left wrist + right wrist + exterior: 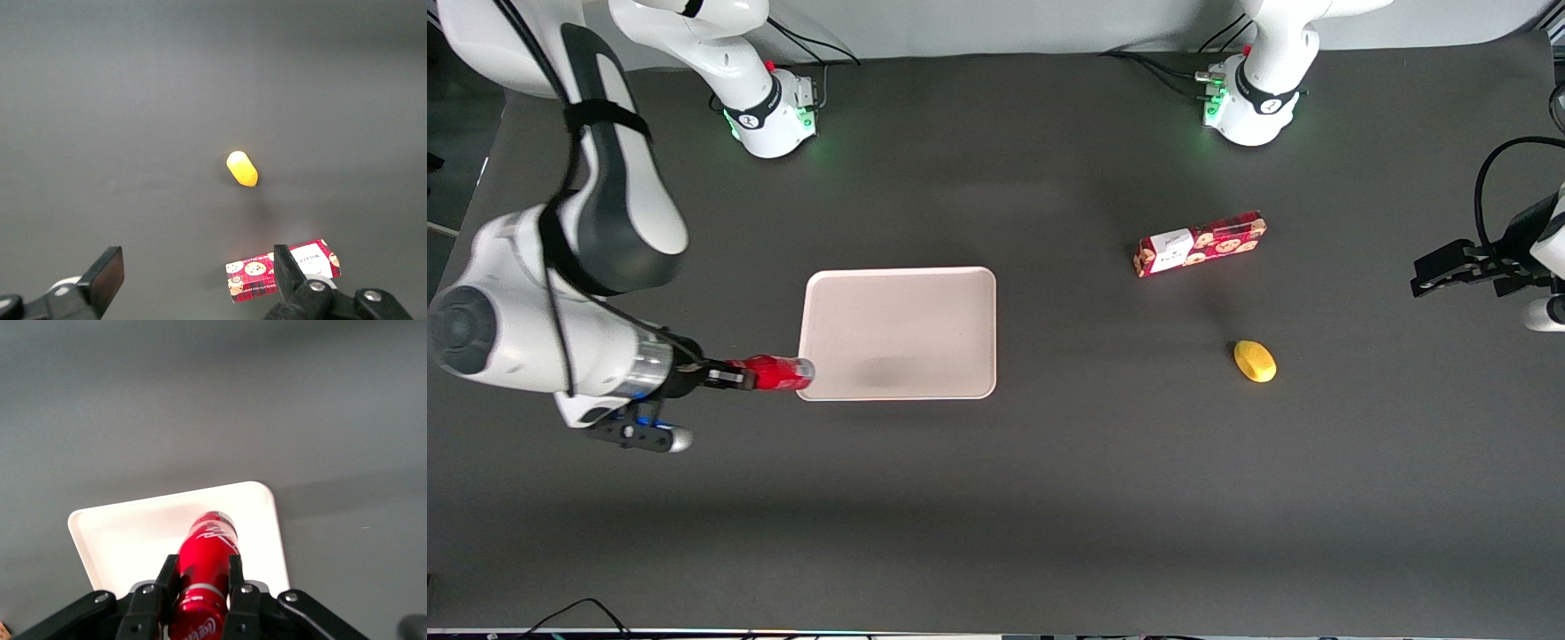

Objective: Place coke bottle on tray
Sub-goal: 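Lift the bottle and carry it with the right gripper onto the tray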

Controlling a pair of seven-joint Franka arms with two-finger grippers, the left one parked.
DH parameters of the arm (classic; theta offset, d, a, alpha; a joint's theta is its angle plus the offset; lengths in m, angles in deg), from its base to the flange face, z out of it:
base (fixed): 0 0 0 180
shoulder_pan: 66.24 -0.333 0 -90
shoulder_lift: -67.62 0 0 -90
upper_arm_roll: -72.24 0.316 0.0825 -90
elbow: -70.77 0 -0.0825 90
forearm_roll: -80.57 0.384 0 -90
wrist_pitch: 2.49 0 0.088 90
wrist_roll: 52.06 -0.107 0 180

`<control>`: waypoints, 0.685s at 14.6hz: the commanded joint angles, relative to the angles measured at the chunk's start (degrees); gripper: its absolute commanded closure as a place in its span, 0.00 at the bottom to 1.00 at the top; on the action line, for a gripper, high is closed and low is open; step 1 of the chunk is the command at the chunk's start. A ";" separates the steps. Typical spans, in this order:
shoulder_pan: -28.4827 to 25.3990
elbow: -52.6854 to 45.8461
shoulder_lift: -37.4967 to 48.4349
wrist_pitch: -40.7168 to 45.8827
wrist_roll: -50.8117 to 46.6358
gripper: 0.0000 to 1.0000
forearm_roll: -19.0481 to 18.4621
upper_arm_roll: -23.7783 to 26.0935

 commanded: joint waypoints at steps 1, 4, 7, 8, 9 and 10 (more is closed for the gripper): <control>0.13 12.44 5.49 -8.97 -5.65 1.00 -0.71 2.35; 0.13 21.05 7.77 -14.17 -8.99 1.00 -4.83 3.23; 0.13 24.68 8.31 -14.88 -11.89 1.00 -7.56 3.32; 0.22 25.29 7.87 -15.93 -13.38 1.00 -9.31 3.32; 0.22 25.99 7.78 -17.16 -14.96 1.00 -9.85 3.32; 0.30 26.35 7.61 -17.87 -15.33 1.00 -9.86 3.32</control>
